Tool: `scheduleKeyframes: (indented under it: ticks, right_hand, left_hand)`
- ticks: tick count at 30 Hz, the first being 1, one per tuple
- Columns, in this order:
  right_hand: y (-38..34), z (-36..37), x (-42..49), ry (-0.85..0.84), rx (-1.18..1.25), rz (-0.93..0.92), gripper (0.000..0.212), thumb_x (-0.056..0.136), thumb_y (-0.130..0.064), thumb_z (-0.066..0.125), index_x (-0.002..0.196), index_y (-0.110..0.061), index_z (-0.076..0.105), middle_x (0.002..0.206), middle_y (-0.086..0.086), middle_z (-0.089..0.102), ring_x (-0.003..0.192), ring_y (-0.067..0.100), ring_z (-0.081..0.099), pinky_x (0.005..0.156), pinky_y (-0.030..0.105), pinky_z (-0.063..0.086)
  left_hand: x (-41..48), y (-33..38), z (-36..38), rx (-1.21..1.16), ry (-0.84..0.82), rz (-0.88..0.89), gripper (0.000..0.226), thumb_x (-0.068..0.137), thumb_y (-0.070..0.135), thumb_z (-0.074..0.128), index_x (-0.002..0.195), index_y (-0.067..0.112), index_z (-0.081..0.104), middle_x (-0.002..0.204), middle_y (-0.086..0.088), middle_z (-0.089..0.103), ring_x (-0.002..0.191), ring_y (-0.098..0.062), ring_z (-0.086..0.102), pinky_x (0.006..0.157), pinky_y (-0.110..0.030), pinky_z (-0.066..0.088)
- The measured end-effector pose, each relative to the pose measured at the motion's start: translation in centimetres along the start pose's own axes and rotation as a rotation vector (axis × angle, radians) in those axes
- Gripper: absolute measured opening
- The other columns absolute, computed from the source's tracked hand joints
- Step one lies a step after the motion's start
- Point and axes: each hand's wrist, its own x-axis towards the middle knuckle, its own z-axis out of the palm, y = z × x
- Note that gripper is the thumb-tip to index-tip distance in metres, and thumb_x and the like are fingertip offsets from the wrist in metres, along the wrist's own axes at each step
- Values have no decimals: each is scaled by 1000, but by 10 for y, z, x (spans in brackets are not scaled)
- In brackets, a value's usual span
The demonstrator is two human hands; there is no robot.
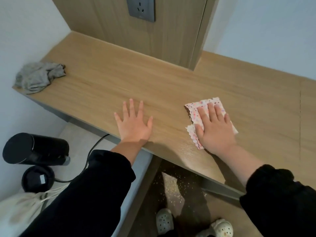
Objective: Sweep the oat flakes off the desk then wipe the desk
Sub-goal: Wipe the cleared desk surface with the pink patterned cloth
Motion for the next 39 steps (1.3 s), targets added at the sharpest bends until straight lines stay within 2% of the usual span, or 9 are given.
scheduleKeyframes:
  ticks: [3,8,10,12,16,22,31,36,39]
  right_hand:
    - [-14,4,-16,2,27,4,72,90,-53,-4,156,-22,1,162,12,-4,149,30,-8,119,47,-2]
    - [34,15,-86,-41,-44,-448,57,102,-51,16,154,-28,23,161,6,14,149,29,9,116,46,10]
    - [81,12,-78,-51,-55,-344,60,99,-56,4,154,-33,11,162,3,7,150,25,0,119,44,5]
    - [126,5,-53,14,-27,-33,65,95,-58,-1,154,-31,3,163,5,1,150,24,-4,121,45,4]
    - [159,-7,-8,-28,68,364,64,99,-49,15,156,-22,2,163,12,-5,150,31,-6,120,51,4]
    - [88,6,-45,3,44,91,75,90,-56,-3,156,-21,3,162,13,-5,149,31,-8,119,49,0]
    - [93,31,-141,11,-61,-149,57,103,-49,13,154,-25,15,161,10,15,149,29,10,116,46,8]
    - [146,19,-116,19,61,399,73,90,-55,-5,156,-25,3,163,11,0,150,28,-4,120,49,5]
    - [102,13,-86,-7,79,503,69,93,-49,-4,154,-19,-8,160,19,-10,148,36,-10,120,54,3]
  left_hand:
    - [-1,8,-1,7,-28,28,70,93,62,3,152,28,-14,159,-13,-16,146,-29,-18,116,-59,0]
    - [-13,59,-3,-21,-31,110,71,93,62,5,152,26,-11,159,-13,-17,145,-30,-20,116,-58,-3]
    - [-22,92,-4,8,-29,229,71,90,62,0,150,27,-14,158,-10,-19,145,-31,-21,115,-57,-5]
    - [-28,121,-3,29,-33,327,71,88,61,-3,150,27,-16,157,-9,-22,144,-30,-22,116,-56,-4]
    - [-30,136,2,4,-6,376,70,89,58,-1,151,28,-13,158,-10,-19,146,-28,-18,118,-55,2]
    - [-28,135,4,3,11,386,68,90,55,0,151,28,-11,159,-9,-16,147,-28,-15,118,-54,3]
    - [-26,132,4,-50,47,400,61,96,46,11,153,28,2,161,-9,-4,148,-27,-7,119,-53,5]
    - [-27,132,6,-31,63,394,62,96,49,12,154,28,2,161,-9,-4,148,-28,-6,119,-53,5]
    - [-27,133,5,-60,57,392,61,97,48,17,154,28,5,161,-8,-2,148,-27,-6,118,-52,3]
